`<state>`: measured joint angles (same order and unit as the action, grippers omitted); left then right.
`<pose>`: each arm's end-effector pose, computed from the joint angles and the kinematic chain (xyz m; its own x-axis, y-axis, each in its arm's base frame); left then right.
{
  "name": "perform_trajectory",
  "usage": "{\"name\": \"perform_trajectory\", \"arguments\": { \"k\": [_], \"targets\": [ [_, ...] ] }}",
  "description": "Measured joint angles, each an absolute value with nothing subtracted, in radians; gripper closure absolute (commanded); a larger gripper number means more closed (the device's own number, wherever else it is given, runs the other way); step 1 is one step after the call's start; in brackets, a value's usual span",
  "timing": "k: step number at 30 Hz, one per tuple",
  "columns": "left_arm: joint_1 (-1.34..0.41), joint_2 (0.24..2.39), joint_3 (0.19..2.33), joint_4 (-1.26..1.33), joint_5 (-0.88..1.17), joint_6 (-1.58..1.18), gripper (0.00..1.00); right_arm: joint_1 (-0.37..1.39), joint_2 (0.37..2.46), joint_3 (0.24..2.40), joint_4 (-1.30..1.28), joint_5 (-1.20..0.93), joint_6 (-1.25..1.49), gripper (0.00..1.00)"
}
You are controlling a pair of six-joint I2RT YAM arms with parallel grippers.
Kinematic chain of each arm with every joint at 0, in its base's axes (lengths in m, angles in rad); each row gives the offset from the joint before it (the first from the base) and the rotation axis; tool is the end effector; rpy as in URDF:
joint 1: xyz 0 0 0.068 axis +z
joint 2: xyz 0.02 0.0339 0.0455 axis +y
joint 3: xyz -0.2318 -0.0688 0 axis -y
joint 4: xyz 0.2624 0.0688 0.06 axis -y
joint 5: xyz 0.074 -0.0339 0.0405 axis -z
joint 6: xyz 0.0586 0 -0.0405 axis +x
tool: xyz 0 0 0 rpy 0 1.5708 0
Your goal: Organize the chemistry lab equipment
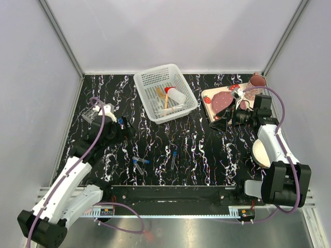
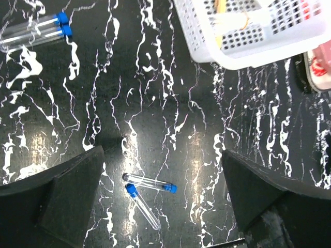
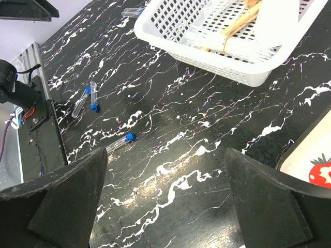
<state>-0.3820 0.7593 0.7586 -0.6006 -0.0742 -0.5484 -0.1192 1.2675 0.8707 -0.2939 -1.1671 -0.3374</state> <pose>0.2090 -0.0793 0.2580 -0.6122 -0.3143 -0.7255 -0.0048 0.9191 -0.3941 0.2951 0.0189 0.2268 -0.3794 -0.0855 -0.9213 -0.8294 0.4727 0.2977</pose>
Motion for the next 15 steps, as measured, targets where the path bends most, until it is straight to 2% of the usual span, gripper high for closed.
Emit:
{"name": "perform_trajectory", "arguments": {
  "k": [15],
  "targets": [
    [-0.382,0.835,0.721,-0.594,-0.039,-0.583,0.01,-0.121,1.267,0.871,-0.319,-1.167,-0.348,0.0]
  ]
}}
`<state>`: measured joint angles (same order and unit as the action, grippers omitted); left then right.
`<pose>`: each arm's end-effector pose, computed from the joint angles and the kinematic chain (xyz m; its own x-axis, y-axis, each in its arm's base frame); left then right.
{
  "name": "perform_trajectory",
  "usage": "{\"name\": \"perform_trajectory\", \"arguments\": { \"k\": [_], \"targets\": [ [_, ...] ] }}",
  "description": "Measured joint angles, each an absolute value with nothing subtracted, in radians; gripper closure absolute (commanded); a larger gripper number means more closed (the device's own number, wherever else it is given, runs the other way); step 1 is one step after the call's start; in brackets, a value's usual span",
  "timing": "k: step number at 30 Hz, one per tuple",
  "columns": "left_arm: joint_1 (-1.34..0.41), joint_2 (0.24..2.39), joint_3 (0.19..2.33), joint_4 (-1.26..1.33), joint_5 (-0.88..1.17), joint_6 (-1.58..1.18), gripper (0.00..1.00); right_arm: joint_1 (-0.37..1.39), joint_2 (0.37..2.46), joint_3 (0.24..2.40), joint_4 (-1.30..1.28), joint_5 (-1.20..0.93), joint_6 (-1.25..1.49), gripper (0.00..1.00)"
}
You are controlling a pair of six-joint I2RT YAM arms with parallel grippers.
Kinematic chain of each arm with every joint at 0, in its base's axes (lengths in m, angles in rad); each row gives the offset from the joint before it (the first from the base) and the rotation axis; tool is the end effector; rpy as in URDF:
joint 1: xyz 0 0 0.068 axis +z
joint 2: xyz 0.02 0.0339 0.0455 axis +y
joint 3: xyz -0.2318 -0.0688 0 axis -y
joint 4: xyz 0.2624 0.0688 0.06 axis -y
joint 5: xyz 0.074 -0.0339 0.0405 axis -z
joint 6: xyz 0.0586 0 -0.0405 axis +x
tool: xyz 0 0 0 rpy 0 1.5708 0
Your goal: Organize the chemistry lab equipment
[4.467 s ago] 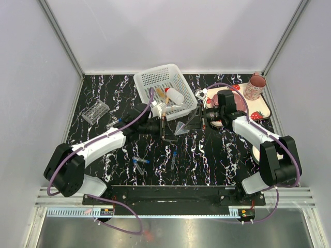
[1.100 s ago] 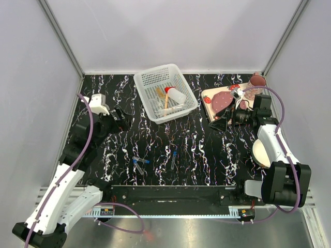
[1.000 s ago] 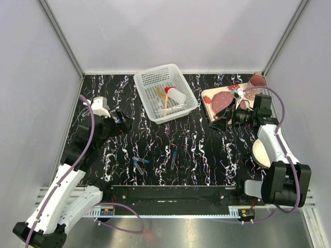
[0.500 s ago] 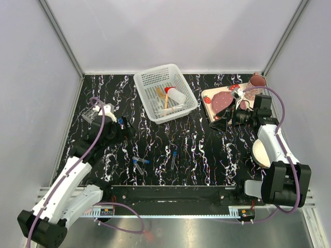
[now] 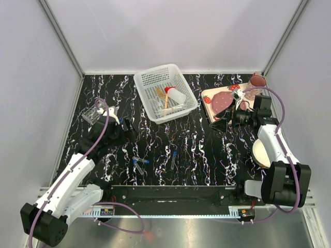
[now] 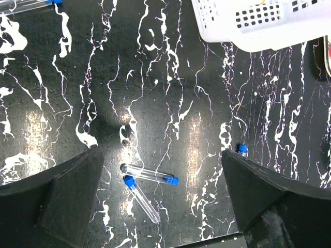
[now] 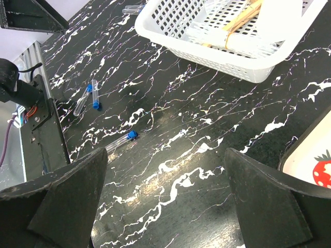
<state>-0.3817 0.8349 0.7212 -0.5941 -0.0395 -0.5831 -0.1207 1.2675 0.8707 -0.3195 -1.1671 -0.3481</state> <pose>0.2168 -0.0845 0.2290 -0.6933 -0.3146 -0.6484 -0.0448 0.9168 -0.3969 0.2935 0.0187 0.2249 -0.3940 -0.0872 -0.9150 -0.8251 0.4720 0.3103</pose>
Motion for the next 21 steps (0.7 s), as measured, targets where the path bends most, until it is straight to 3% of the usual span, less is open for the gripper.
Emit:
{"name": "perform_trajectory", "arguments": {
  "k": [21],
  "targets": [
    [-0.38,0.914,0.659,-0.616,0.086,-0.703,0.01,-0.121,1.268,0.871,-0.328,-1.168,-0.349,0.0]
  ]
}}
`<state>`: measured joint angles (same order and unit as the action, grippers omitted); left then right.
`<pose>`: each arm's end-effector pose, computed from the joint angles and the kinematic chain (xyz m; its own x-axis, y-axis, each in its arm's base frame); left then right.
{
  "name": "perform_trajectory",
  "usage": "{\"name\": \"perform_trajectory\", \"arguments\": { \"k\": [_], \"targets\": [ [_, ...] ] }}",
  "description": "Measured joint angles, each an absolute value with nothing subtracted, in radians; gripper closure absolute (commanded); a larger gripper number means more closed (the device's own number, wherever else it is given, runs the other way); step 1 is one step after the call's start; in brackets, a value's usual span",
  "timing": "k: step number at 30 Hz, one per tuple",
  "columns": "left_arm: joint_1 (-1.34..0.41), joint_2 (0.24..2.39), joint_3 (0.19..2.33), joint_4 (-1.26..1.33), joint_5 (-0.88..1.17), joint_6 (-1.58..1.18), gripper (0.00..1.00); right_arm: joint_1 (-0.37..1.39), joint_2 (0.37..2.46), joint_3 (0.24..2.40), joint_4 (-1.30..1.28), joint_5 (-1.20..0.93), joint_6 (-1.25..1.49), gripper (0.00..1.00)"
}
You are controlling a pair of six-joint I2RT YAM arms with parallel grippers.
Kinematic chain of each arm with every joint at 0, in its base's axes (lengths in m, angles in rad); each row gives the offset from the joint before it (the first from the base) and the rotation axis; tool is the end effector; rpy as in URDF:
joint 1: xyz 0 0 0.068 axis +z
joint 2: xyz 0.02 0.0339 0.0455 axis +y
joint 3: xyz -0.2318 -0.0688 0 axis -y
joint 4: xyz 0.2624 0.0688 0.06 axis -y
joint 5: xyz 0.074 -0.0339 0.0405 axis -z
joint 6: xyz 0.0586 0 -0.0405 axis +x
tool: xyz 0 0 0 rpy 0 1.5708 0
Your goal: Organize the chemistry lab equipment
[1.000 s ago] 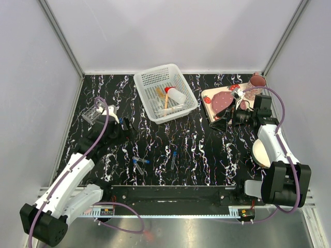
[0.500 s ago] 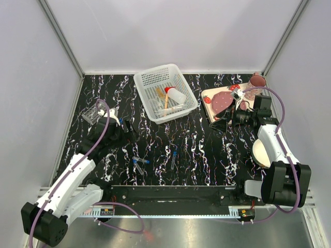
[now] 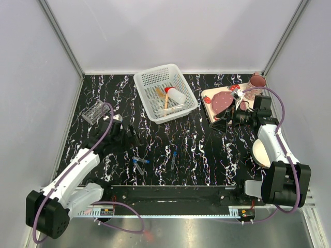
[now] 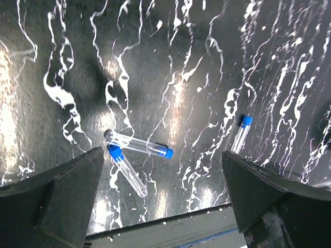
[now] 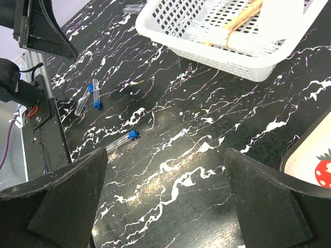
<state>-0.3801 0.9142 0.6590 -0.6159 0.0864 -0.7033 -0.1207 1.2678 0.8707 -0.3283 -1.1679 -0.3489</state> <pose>0.2143 -0.0911 0.1876 -0.8143 -0.3685 -0.4485 -0.1382 0.8735 -0.4668 0.2930 0.0188 0.2243 -0.4015 -0.0863 -0.9118 -0.8229 0.4710 0.3177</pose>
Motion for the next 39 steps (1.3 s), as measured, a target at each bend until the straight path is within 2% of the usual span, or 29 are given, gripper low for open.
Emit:
{"name": "perform_trajectory", "arguments": {
  "k": [12,16,19,23,28,39],
  "targets": [
    [-0.38,1.028,0.681,-0.732,0.073,-0.727,0.01,-0.121,1.276,0.871,-0.345,-1.169,-0.362,0.0],
    [-0.38,1.117,0.761,-0.771,0.052,-0.663,0.09,-0.121,1.277,0.871,-0.346,-1.169,-0.364,0.0],
    [-0.391,1.189,0.828,-0.773,0.061,-0.599,0.11,-0.121,1.277,0.871,-0.346,-1.169,-0.365,0.0],
    [-0.523,1.271,0.908,-0.777,0.083,-0.504,0.13,-0.121,1.277,0.871,-0.347,-1.169,-0.371,0.0],
    [-0.726,1.358,1.002,-0.768,0.119,-0.474,0.21,-0.121,1.277,0.871,-0.347,-1.169,-0.372,0.0],
    [-0.967,1.618,1.102,-0.666,0.093,-0.656,0.34,-0.121,1.278,0.873,-0.365,-1.169,-0.385,0.0]
  ]
}}
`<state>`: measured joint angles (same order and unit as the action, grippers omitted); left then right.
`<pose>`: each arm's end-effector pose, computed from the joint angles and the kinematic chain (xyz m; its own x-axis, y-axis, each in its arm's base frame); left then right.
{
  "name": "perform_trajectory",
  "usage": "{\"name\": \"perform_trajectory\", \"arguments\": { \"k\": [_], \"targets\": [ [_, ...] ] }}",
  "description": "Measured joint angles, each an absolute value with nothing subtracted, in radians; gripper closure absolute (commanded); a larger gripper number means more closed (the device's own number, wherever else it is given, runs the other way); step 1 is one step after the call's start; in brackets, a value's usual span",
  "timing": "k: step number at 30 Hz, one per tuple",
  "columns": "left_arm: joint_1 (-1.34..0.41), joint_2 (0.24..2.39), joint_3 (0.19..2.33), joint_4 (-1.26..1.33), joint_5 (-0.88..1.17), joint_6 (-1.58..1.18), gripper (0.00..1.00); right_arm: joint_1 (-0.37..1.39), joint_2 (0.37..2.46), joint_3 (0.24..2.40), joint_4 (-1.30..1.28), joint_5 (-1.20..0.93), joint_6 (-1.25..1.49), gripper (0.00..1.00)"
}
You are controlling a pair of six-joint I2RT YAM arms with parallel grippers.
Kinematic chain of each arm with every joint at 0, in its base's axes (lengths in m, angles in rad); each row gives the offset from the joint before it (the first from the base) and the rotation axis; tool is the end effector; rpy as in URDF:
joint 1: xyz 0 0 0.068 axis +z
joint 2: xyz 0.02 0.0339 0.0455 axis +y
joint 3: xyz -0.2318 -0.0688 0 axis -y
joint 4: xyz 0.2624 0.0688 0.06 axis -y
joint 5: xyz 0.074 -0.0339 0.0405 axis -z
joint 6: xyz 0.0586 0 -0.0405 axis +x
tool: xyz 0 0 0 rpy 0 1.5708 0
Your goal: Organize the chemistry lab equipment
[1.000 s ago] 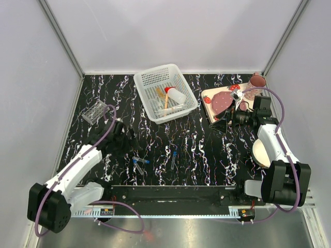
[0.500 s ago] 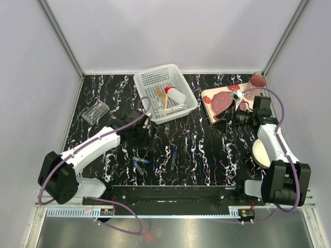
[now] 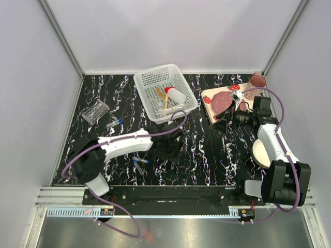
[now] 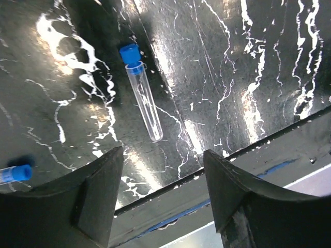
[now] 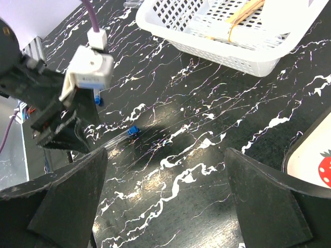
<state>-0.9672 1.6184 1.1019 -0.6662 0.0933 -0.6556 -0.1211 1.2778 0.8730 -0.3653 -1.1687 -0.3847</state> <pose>0.1879 -0.2821 0.1451 -0.9284 0.2772 -0.2474 0.3453 0.8896 -0.2991 0.2919 0.0188 0.2197 -0.4122 -0.0978 -0.9058 -0.8234 0.4656 0.3245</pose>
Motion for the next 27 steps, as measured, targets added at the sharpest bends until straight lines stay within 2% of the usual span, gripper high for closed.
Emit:
{"name": "perform_trajectory", "arguments": {
  "k": [20,24,27],
  "targets": [
    [-1.068,1.769,1.12,-0.664,-0.028,-0.78,0.58,-0.121,1.278,0.873,-0.366,-1.169,-0.387,0.0],
    [-1.069,1.785,1.139,-0.669,-0.044,-0.786,0.67,-0.121,1.278,0.873,-0.366,-1.169,-0.387,0.0],
    [-1.071,1.796,1.144,-0.67,-0.059,-0.789,0.7,-0.121,1.278,0.873,-0.366,-1.169,-0.387,0.0]
  ]
}}
